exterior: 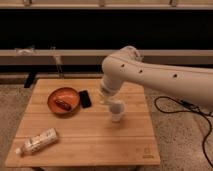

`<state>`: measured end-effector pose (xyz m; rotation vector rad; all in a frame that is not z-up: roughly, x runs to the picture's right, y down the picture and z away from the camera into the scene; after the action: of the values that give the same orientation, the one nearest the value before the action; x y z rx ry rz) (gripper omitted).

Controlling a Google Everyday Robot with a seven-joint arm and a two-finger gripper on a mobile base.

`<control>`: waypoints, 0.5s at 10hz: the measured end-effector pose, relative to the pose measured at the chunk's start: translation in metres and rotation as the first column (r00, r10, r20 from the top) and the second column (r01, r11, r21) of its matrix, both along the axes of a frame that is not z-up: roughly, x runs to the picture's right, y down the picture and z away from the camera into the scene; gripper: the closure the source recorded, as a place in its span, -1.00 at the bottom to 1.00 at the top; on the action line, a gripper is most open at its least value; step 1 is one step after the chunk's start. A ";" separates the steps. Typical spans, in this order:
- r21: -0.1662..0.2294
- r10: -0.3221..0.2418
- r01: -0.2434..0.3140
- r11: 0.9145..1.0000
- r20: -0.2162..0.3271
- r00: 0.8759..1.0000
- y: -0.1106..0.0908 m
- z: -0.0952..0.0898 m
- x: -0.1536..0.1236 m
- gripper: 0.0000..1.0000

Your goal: Place the eraser in the ceramic cup

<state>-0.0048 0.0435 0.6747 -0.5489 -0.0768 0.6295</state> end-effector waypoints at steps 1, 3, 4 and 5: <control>-0.018 0.009 -0.009 1.000 0.001 1.000 0.006 0.004 0.000 0.89; -0.050 0.028 -0.028 0.998 0.004 1.000 0.014 0.012 -0.002 0.50; -0.064 0.035 -0.035 0.997 0.003 0.999 0.018 0.016 -0.003 0.31; -0.077 0.043 -0.042 0.996 -0.001 0.999 0.021 0.020 -0.003 0.11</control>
<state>-0.0073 0.0643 0.6947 -0.6231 -0.0657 0.6757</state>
